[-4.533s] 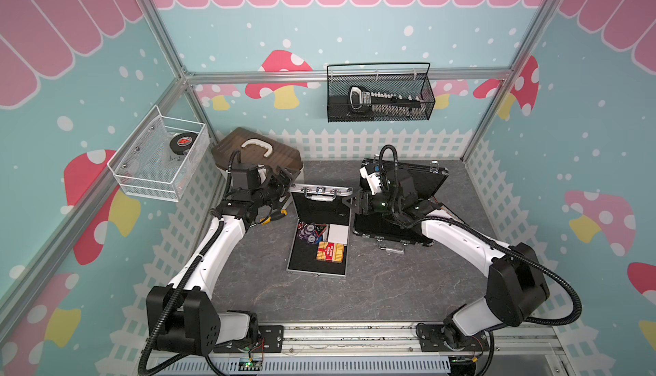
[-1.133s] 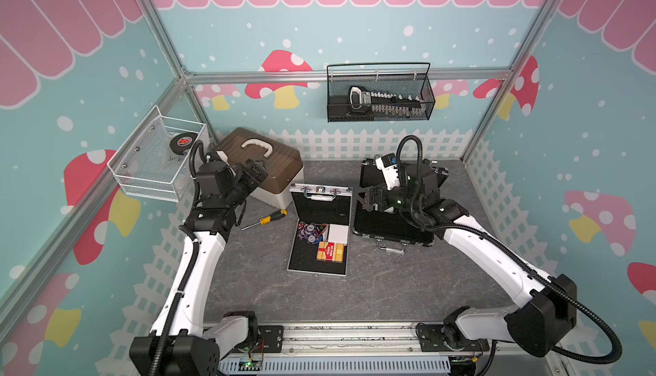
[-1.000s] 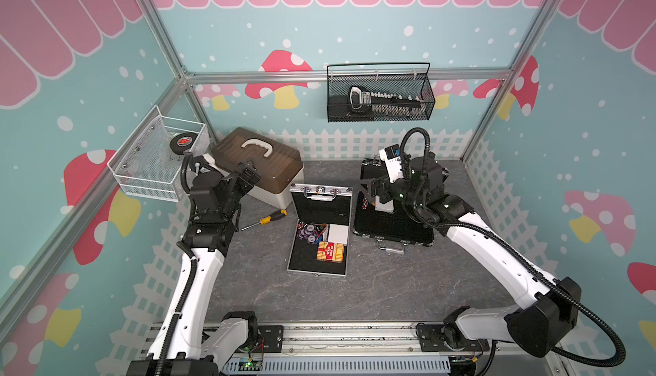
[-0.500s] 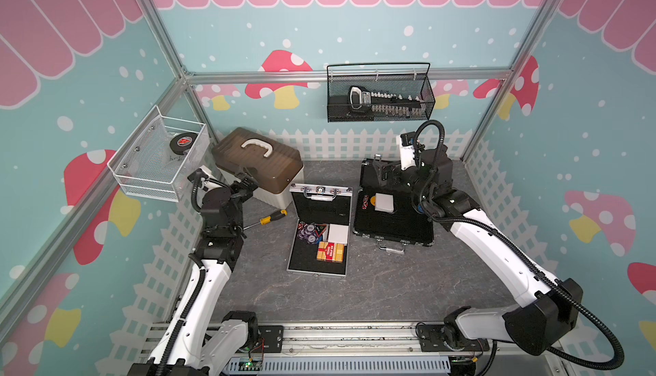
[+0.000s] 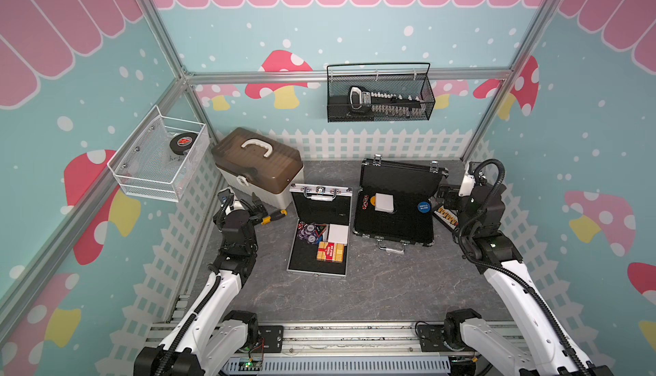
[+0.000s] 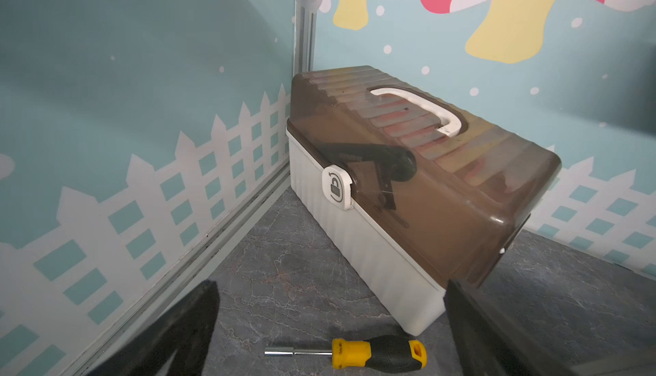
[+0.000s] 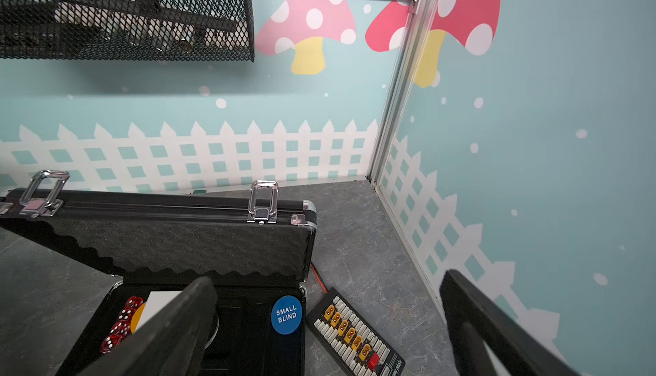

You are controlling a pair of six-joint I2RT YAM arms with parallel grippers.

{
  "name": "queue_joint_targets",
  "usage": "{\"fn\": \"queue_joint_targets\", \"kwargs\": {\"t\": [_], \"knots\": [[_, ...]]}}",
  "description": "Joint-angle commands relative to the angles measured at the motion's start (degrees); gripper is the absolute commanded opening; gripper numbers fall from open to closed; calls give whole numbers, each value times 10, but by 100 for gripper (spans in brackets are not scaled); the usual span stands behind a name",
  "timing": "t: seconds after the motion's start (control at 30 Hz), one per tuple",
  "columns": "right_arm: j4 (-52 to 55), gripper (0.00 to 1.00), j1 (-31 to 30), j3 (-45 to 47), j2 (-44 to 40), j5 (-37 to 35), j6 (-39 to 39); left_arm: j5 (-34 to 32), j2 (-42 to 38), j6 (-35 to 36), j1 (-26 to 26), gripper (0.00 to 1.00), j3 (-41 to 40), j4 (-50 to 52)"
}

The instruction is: Open the poker set cases

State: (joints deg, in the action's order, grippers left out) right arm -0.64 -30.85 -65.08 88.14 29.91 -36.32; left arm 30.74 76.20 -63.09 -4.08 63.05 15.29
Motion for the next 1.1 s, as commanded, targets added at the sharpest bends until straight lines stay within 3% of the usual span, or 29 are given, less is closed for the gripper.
{"fn": "queue_joint_targets", "kwargs": {"t": [0.0,0.37,0.7,1.07], "knots": [[-1,66,-3,-19,20,20,-11,42,2,-25,-2,99,6,-22],[-2,72,9,-29,32,19,-26,29,9,-28,9,99,7,-27],[-1,92,15,-44,33,11,-26,14,15,-3,32,99,24,-8],[12,94,15,-32,9,-7,-2,10,10,14,47,99,23,1]]}}
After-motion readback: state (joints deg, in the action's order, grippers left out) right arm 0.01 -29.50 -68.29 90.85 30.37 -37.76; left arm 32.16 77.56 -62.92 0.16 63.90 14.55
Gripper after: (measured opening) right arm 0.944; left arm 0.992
